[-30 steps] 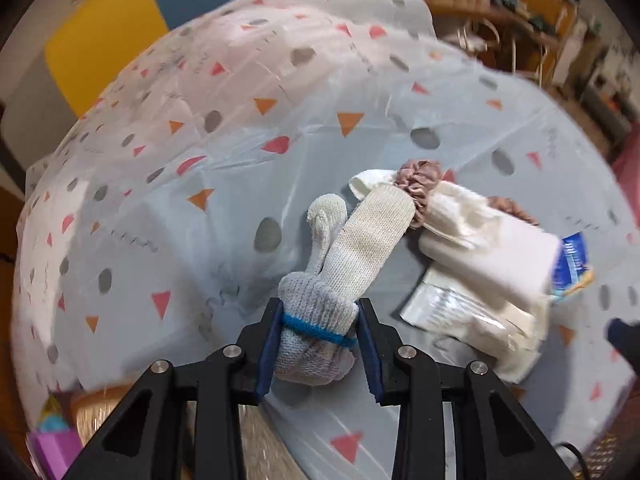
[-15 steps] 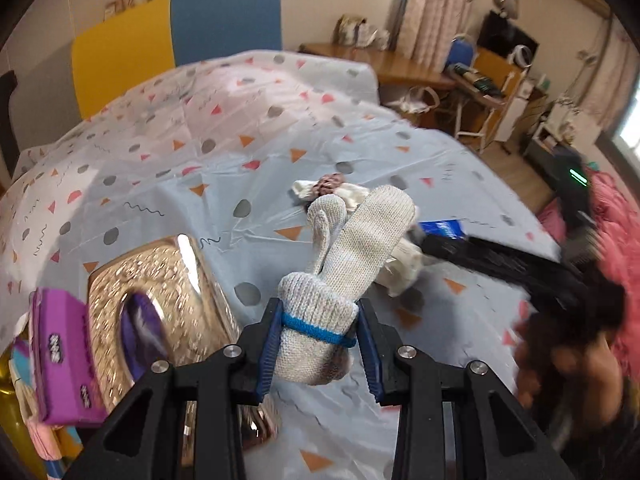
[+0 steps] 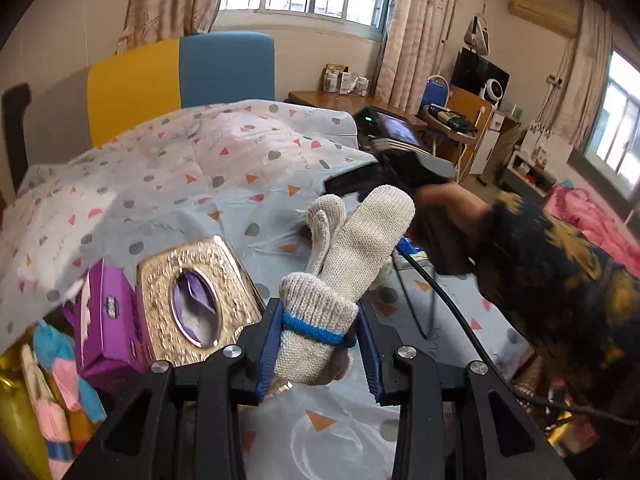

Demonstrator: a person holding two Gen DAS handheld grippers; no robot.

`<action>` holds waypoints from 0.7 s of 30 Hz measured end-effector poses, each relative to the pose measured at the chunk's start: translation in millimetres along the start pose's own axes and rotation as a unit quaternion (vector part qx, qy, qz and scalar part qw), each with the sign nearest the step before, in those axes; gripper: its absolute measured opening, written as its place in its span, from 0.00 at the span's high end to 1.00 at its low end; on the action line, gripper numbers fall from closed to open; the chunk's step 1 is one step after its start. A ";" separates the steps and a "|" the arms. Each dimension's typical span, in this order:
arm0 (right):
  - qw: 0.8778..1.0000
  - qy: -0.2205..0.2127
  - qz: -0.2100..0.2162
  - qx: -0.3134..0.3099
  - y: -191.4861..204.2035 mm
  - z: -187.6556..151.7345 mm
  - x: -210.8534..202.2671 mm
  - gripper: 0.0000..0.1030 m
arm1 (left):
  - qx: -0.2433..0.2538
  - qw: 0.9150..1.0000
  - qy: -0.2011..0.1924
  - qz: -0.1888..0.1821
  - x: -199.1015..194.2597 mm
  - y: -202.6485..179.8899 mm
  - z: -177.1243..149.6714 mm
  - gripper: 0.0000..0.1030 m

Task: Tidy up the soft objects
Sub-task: 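Lift the white glove with the left tool while the right tool grasps the white cloth with brown scrunchie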

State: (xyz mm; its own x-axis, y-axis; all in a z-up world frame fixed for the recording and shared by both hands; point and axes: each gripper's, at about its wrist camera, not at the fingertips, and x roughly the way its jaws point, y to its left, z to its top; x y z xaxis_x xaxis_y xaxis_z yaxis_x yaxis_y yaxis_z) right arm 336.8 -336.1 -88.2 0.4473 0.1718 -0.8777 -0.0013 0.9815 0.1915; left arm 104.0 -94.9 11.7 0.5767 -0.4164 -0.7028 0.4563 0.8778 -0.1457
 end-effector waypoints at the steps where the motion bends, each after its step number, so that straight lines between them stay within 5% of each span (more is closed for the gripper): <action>1: 1.000 0.007 0.001 -0.004 2.2 3.7 3.3 0.35 | -0.005 1.000 -0.002 0.001 -2.1 1.9 -2.1 0.64; 5: 0.998 0.051 0.022 -0.018 18.5 11.6 27.1 0.35 | -0.016 1.000 -0.002 0.000 -7.2 7.3 -10.4 0.64; 9: 0.995 0.061 -0.043 -0.063 43.5 7.5 50.9 0.35 | -0.019 1.000 0.000 0.001 -10.3 8.5 -15.2 0.64; 10: 0.994 0.056 -0.055 -0.070 48.3 6.3 53.8 0.45 | -0.020 1.000 0.000 -0.001 -11.7 8.7 -15.6 0.64; 11: 0.994 0.050 -0.062 -0.081 53.8 4.8 55.3 0.67 | -0.019 1.000 0.000 -0.002 -12.9 8.7 -16.2 0.64; 16: 0.990 0.033 -0.079 -0.116 81.0 0.7 44.4 0.73 | -0.028 1.000 -0.008 -0.006 -20.6 10.6 -18.8 0.64; 21: 0.993 0.010 -0.011 -0.118 106.9 -3.5 0.7 0.73 | -0.044 0.999 -0.016 -0.010 -29.1 15.7 -22.4 0.64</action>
State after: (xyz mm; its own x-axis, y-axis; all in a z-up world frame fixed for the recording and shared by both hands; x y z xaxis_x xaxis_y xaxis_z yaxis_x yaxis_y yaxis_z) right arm 333.8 -230.7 -69.9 0.4317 0.1486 -0.8897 -0.2018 0.9772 0.0653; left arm 79.3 -63.7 14.2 0.5898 -0.4395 -0.6775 0.4068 0.8864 -0.2209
